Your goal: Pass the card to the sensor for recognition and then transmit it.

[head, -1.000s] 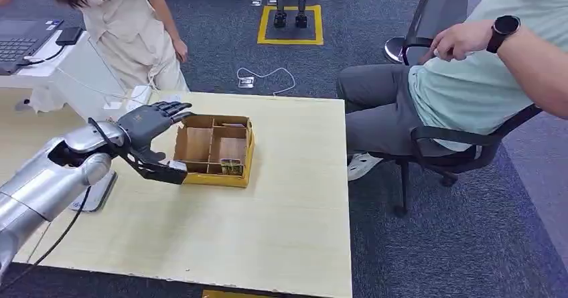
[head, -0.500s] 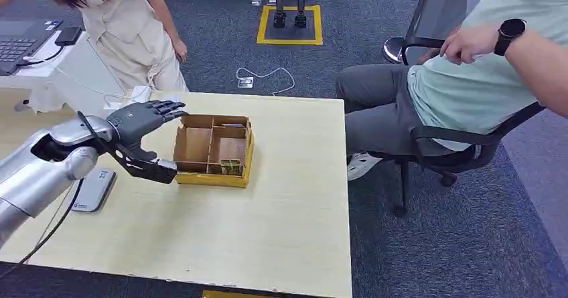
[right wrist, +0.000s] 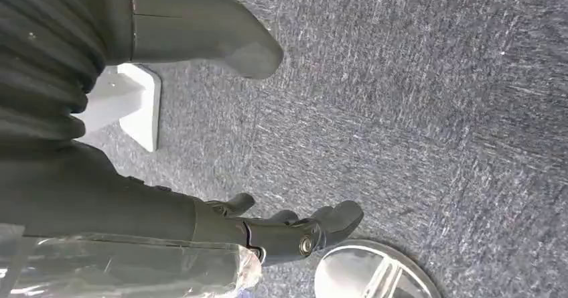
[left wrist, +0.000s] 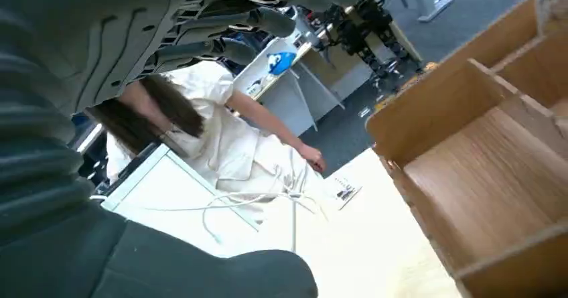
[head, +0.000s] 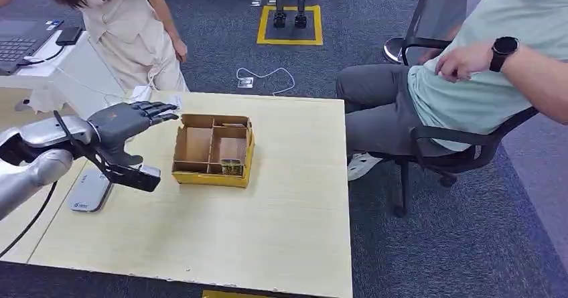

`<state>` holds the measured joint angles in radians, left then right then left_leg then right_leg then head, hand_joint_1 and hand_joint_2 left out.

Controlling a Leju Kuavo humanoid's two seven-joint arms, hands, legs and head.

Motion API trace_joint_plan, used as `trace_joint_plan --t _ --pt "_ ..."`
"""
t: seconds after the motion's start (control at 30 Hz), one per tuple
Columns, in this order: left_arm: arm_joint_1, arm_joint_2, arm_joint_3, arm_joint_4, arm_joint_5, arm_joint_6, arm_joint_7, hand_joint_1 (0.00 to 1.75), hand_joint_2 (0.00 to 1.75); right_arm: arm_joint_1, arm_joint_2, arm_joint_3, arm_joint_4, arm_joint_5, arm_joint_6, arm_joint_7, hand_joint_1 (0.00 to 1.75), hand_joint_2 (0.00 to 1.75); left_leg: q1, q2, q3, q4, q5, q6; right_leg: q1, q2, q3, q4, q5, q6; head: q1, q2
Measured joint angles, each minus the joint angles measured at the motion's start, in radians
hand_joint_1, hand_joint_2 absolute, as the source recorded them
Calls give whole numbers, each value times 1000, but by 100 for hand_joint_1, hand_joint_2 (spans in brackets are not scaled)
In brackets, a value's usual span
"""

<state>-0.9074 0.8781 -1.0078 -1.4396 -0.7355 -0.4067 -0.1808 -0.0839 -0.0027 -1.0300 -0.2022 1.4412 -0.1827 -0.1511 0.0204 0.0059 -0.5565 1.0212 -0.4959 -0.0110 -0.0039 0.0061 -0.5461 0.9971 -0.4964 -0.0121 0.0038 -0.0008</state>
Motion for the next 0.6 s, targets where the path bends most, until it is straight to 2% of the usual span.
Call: trace_joint_plan --t 0.1,0.2,0.3,0.47,0.6 --pt "4 27 -16 -20 -12 3 14 0 175 1 0 -3 0 -3 -1 0 0 175 0 -1 0 0 0 0 0 -1 0 0 0 0 0 0" --pt "18 35 -26 -21 -29 31 28 0 175 0 0 -4 0 -5 -1 0 0 175 0 -1 0 0 0 0 0 -1 0 0 0 0 0 0" --pt "68 29 -32 1 -91 112 51 0 175 0 0 -5 0 -4 -3 2 0 175 0 0 0 0 0 0 0 0 0 0 0 0 0 0" --pt "184 -41 -21 110 -237 222 61 0 175 -1 0 -6 0 3 -4 2 0 175 0 0 1 0 0 0 0 0 0 0 0 0 0 0" --pt "248 -96 5 187 -284 245 61 0 175 -1 1 -6 0 5 -5 2 0 175 0 0 0 0 0 0 0 0 0 0 0 0 0 0"
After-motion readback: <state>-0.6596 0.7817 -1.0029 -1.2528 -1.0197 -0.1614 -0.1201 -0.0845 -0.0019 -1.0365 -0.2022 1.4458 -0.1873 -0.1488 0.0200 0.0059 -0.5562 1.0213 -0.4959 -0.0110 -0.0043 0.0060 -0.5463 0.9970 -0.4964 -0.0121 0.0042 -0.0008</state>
